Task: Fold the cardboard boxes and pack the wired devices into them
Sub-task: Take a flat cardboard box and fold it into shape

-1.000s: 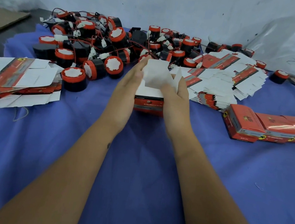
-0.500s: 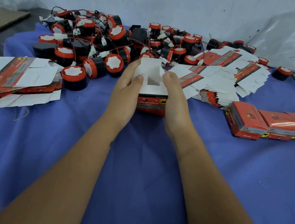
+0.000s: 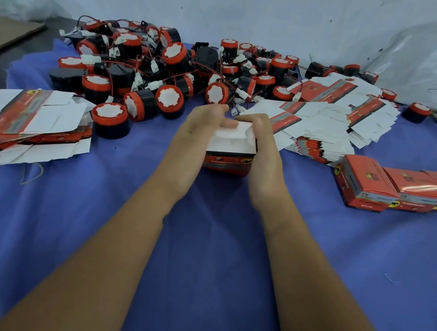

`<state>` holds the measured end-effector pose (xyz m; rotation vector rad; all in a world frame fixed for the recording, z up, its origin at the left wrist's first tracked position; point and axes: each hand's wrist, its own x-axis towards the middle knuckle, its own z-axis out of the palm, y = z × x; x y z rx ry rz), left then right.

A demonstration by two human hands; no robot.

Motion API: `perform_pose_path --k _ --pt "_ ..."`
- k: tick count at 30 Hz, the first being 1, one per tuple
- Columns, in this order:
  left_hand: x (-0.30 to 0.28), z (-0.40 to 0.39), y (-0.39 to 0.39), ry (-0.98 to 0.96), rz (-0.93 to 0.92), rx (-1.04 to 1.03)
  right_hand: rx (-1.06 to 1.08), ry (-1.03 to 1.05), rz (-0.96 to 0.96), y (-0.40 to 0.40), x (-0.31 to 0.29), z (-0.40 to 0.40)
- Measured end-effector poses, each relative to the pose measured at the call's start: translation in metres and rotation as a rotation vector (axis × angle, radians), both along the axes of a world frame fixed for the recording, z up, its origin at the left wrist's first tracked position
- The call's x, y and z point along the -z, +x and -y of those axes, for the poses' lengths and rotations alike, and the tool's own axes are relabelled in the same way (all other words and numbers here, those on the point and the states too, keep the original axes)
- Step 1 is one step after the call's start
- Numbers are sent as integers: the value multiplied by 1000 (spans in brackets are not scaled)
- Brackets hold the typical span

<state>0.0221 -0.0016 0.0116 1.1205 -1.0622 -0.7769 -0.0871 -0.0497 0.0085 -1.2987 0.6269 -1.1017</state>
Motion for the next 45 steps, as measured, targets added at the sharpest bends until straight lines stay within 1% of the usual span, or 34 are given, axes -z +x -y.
perform_pose_path --k 2,4,6,10,12,16,18,20,22,24,27,30,36,39,41,44,45 --pt "2 0 0 -36 113 -18 -38 58 45 -1 -2 0" --pt "4 -1 0 -82 143 -23 -25 28 -47 -2 -4 1" --pt "5 0 2 -64 50 -14 -22 -10 -127 -4 -5 2" --pt "9 2 13 95 -72 3 10 -45 -146 -7 -6 4" --pt "9 2 15 127 -89 3 60 -75 -193 -7 -7 5" --pt "7 1 13 39 -30 -81 157 -97 -333 -8 -5 6" --pt "6 0 12 -20 18 -74 166 -127 -316 -8 -6 3" --pt "2 -2 10 -49 82 -34 207 -228 -312 -7 -8 0" --pt "1 -2 9 -49 93 19 252 -303 -337 -8 -8 -1" --pt "6 0 10 -43 105 34 267 -312 -348 -9 -8 -1" --pt "9 0 12 -10 83 -6 236 -276 -317 -11 -9 -1" --pt "8 -1 14 12 112 -13 235 -286 -325 -10 -8 -2" --pt "5 -5 10 -28 203 -18 366 -374 -347 -8 -8 -6" --pt "5 -4 9 -46 214 -35 402 -414 -343 -7 -9 -8" --pt "5 -2 9 -53 200 -65 400 -406 -290 -6 -10 -9" --pt "8 3 14 -16 170 -149 364 -352 -125 -7 -12 -10" --pt "9 3 15 -2 143 -152 367 -348 -109 -7 -12 -11"
